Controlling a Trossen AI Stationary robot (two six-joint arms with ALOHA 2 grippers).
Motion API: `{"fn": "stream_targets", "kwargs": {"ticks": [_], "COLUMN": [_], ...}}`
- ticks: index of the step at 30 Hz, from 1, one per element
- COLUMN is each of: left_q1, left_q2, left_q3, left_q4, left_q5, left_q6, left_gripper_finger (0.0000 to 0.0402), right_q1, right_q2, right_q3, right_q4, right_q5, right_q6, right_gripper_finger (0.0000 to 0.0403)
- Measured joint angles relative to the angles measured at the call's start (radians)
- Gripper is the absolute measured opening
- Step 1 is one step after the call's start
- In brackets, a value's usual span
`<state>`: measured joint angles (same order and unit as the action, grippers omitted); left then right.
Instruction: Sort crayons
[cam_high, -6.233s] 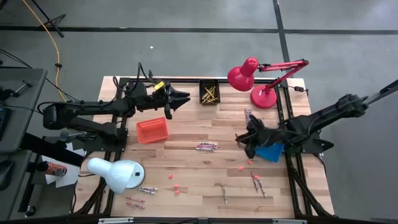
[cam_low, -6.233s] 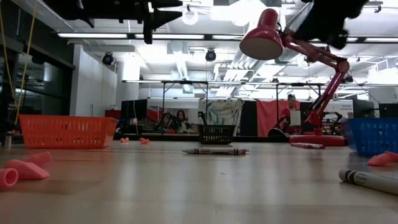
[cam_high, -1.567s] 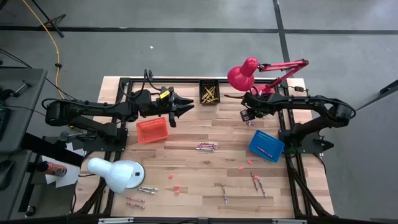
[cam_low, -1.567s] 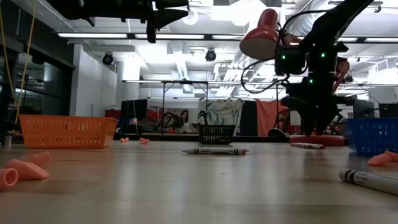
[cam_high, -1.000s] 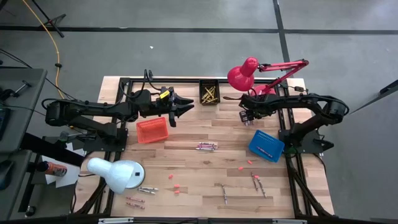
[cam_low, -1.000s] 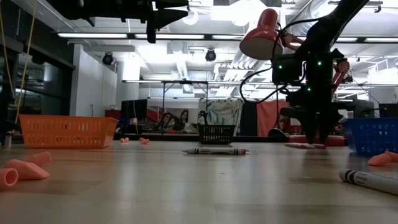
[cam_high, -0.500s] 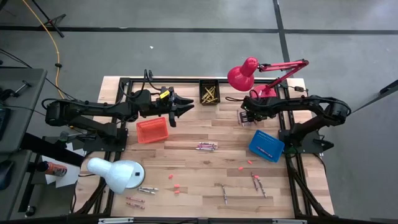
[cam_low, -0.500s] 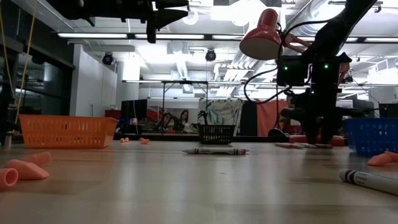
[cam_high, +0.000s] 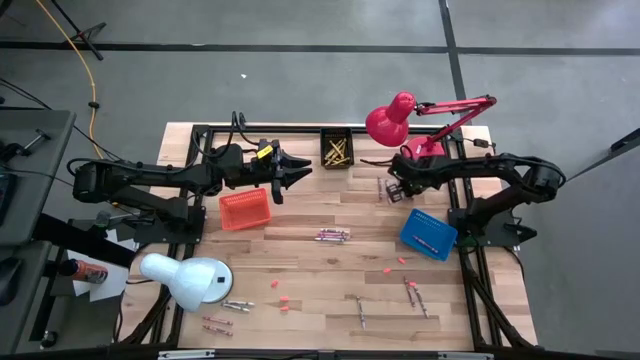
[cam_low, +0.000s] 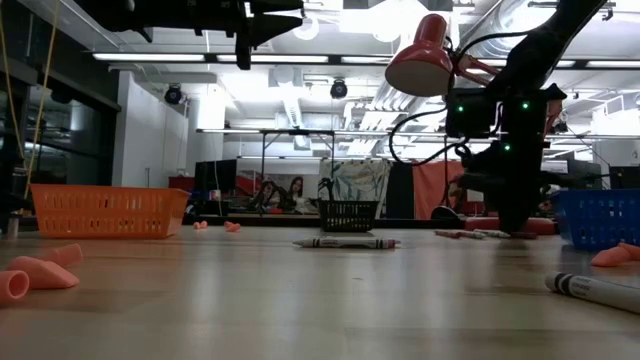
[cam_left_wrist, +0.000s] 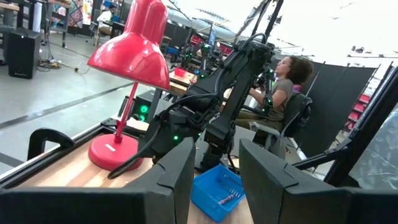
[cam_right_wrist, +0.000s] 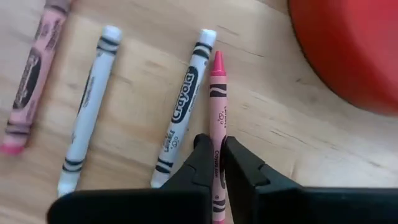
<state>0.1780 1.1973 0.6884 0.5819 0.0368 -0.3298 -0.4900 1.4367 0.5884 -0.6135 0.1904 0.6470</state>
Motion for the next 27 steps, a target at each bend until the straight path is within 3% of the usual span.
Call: {"fn": "stream_targets", "kwargs": {"ticks": [5, 10, 15, 20, 27], "left_q1": [0.0, 0.0, 0.0, 0.0, -0.001], "left_q2": [0.0, -0.008, -0.019, -0.02, -0.02], "left_q3": [0.0, 0.0, 0.0, 0.0, 0.0], "left_q4": [0.0, 0.003, 0.001, 0.0, -0.009], "left_q5": [0.001, 0.002, 0.002, 0.004, 0.005], "left_q6": [-0.001, -0.001, 0.001, 0.018, 0.018], "left_gripper_finger": [0.011, 0.011, 0.011, 0.011, 0.011], "right_q1": [0.005, 0.028, 0.104, 0.245, 0.389], "right_q2": [-0.082, -0.248, -0.439, -0.516, -0.394], "right_q3": [0.035, 0.089, 0.099, 0.1, 0.101], "right_q4": [-0.132, -0.277, -0.255, 0.014, 0.64], "right_q5": [-0.034, -0.022, -0.114, -0.165, -0.165], "right_q6": [-0.099, -0.147, -0.124, -0.12, -0.278], "right_gripper_finger": [0.0004, 0.0002, 0.0002, 0.0001, 0.0001]}}
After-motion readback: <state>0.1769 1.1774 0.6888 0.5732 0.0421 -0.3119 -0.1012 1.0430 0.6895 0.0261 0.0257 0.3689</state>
